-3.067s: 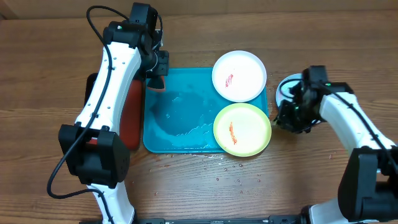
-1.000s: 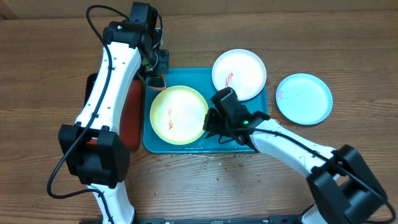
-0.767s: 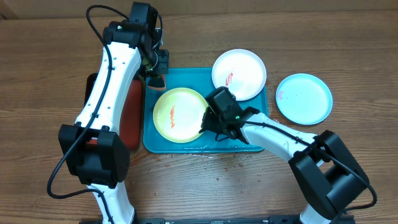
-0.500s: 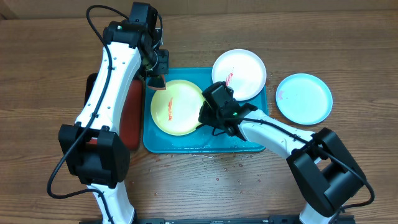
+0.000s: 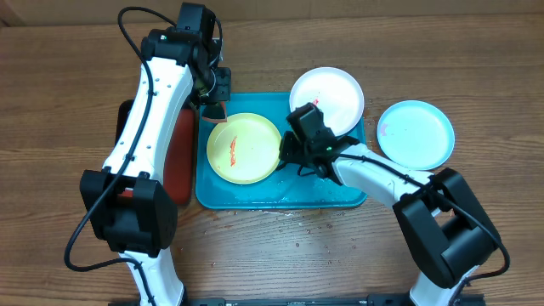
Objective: Clean dirty plates on tray and stack at the side
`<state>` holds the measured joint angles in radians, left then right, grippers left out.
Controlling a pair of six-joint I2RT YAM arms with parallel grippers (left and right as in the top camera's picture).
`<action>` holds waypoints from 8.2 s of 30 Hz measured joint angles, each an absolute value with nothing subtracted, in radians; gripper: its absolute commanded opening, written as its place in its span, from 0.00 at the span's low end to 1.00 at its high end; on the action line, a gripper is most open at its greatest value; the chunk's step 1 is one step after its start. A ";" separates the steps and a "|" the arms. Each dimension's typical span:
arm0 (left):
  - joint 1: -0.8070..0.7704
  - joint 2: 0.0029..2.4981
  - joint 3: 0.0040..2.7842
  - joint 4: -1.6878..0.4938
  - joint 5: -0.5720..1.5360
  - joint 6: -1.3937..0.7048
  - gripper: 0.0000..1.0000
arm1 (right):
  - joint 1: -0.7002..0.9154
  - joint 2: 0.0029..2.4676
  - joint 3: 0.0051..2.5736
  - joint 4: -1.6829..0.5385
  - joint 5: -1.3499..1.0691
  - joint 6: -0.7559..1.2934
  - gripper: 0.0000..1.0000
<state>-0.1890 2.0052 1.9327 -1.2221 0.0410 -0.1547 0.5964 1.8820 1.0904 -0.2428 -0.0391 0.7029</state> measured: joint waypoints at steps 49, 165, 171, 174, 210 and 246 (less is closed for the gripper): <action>-0.261 2.103 1.924 -1.319 -0.021 -0.194 0.05 | 0.574 1.956 1.120 -0.252 -0.144 0.603 0.04; -0.308 1.952 1.235 -0.536 -0.112 -0.131 0.05 | 0.569 1.956 1.124 -0.262 -0.169 0.617 0.04; -0.308 1.950 1.258 -0.693 -0.128 -0.181 0.04 | 0.571 1.956 1.124 -0.266 -0.185 0.611 0.04; -0.307 1.946 1.262 -0.766 -0.099 -0.162 0.04 | 0.571 1.956 1.124 -0.270 -0.188 0.604 0.04; -0.252 1.980 1.634 -0.910 -0.030 -0.143 0.04 | 0.569 1.956 1.124 -0.265 -0.165 0.628 0.04; -0.164 1.980 1.726 -1.103 0.026 -0.211 0.04 | 0.832 1.692 1.282 -0.900 0.596 0.627 0.04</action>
